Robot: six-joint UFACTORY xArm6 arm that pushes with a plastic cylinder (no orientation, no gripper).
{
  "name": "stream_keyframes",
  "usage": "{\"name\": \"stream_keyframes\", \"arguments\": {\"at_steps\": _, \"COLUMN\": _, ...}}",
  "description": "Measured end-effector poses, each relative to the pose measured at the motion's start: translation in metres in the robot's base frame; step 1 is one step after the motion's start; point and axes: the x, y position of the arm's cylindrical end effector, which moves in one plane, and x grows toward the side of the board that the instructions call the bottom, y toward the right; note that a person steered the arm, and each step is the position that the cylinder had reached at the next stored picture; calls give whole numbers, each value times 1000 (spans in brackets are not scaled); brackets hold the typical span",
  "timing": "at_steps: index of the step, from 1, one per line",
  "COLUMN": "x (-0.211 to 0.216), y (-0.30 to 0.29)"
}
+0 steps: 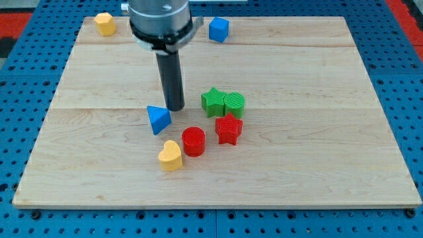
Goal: Move the green star right to the blue cube
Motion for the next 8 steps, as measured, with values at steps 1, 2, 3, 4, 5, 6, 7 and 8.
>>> {"name": "stream_keyframes", "arguments": {"at_steps": 1, "x": 10, "y": 55}}
{"name": "stream_keyframes", "arguments": {"at_steps": 2, "x": -23, "y": 102}}
{"name": "stream_keyframes", "arguments": {"at_steps": 3, "x": -44, "y": 83}}
{"name": "stream_keyframes", "arguments": {"at_steps": 4, "x": -70, "y": 69}}
{"name": "stream_keyframes", "arguments": {"at_steps": 5, "x": -89, "y": 102}}
{"name": "stream_keyframes", "arguments": {"at_steps": 6, "x": -95, "y": 146}}
{"name": "stream_keyframes", "arguments": {"at_steps": 7, "x": -114, "y": 177}}
{"name": "stream_keyframes", "arguments": {"at_steps": 8, "x": -138, "y": 209}}
